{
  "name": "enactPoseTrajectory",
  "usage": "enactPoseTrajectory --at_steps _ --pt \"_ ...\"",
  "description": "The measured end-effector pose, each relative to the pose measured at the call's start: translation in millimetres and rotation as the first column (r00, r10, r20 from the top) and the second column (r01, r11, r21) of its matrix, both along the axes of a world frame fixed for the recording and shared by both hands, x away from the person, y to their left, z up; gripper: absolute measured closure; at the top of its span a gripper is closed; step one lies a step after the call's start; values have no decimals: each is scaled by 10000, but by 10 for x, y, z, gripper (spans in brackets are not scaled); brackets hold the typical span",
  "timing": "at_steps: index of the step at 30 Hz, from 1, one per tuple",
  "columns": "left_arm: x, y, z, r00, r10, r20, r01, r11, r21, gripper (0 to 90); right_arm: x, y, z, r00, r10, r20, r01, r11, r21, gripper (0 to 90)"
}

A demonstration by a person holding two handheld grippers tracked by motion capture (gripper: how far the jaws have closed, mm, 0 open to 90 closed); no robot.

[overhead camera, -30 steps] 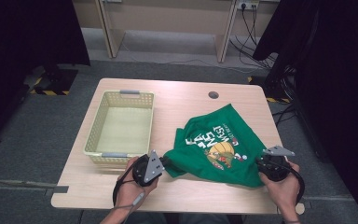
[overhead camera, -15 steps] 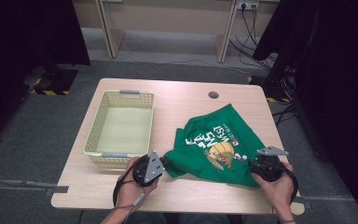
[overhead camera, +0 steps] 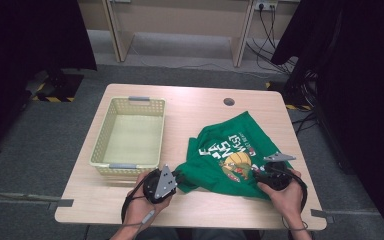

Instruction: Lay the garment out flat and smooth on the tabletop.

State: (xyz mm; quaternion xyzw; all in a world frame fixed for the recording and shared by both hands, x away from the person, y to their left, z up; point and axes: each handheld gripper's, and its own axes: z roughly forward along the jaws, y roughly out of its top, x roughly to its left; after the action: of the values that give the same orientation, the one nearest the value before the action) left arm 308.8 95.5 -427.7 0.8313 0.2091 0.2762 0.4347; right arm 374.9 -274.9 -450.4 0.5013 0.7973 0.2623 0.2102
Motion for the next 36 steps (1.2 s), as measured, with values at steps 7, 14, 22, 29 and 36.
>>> enactPoseTrajectory --at_steps 7,14,22,29,36 --pt "-35 -109 165 9995 -288 146 296 9981 -532 557 39 36 1 10000 38 -87 -38 9999 111 449" --pt "228 -380 16 9978 -246 -607 240 9996 -114 504 113 75 36 9999 29 -109 -26 9995 318 438" --pt "538 -611 -138 9926 5 -1215 58 9987 516 510 162 138 54 9997 176 -139 -172 9994 297 432" --pt "773 -778 -167 9875 177 -1566 -49 9967 812 509 180 174 37 9993 282 -228 -275 9992 299 430" --pt "957 -904 -220 9783 318 -2049 -122 9953 962 517 194 192 34 9989 357 -319 -348 9990 281 424"
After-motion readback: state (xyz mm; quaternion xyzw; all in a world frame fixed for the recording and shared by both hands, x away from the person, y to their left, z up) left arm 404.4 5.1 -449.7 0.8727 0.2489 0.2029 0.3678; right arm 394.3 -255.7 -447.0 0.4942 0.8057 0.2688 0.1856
